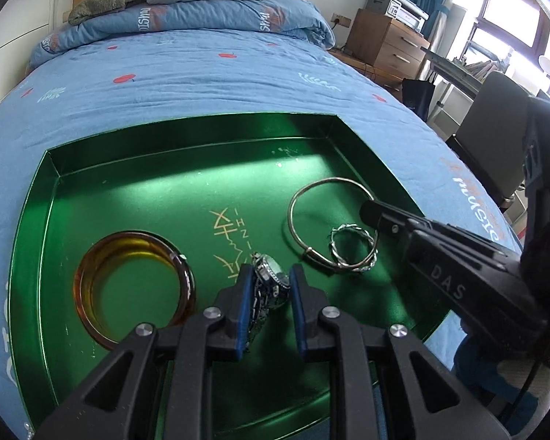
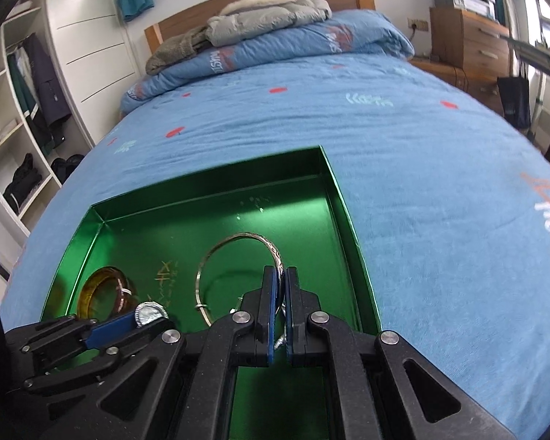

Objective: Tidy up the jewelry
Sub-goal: 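Carry the watch and cuff bangle into the green tray and release both, then withdraw both tools from the tray toward the remaining jewelry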

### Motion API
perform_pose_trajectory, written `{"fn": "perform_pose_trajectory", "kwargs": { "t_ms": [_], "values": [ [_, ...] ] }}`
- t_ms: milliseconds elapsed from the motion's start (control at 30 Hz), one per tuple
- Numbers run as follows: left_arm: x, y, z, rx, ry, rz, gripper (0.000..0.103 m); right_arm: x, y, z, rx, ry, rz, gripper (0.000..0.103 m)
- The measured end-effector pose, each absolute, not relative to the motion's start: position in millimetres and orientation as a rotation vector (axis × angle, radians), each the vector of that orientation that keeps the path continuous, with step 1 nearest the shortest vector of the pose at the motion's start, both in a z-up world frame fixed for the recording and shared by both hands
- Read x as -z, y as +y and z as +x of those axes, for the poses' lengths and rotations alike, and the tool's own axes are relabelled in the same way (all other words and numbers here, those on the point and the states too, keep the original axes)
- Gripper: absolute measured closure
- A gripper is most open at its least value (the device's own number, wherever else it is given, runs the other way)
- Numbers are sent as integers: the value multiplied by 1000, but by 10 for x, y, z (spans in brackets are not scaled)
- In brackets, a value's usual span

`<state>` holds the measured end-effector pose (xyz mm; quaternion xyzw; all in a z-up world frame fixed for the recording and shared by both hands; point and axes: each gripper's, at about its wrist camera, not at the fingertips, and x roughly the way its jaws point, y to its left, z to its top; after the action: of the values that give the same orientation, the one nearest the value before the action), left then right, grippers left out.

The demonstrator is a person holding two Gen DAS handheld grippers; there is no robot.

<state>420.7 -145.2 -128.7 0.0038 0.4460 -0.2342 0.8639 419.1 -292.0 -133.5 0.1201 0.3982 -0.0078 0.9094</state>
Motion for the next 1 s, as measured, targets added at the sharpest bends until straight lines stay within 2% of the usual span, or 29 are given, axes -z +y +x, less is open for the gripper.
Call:
{"fn": "perform_pose_trajectory", "kwargs": {
  "t_ms": [300, 367, 500, 633, 800, 1000],
  "values": [
    [1277, -1416, 4182, 467, 936, 9, 83, 1342, -2893, 4248, 51, 867, 193, 98],
    [1270, -1392, 4186, 467, 946, 2, 83, 1341, -2916, 4242, 57, 878, 196, 93],
    [1216, -1358, 4168, 455, 951, 5, 83, 1276, -2964, 4147, 61, 873, 216, 76],
    [1091, -1333, 4092, 447, 941, 14, 82, 1110, -2955, 4001, 56, 851, 202, 68],
    [887, -1293, 3918, 436, 914, 30, 73, 852, -2936, 3753, 57, 817, 193, 63],
    [600, -1195, 3676, 411, 878, 29, 72, 562, -2850, 3368, 46, 787, 168, 59]
  ]
}}
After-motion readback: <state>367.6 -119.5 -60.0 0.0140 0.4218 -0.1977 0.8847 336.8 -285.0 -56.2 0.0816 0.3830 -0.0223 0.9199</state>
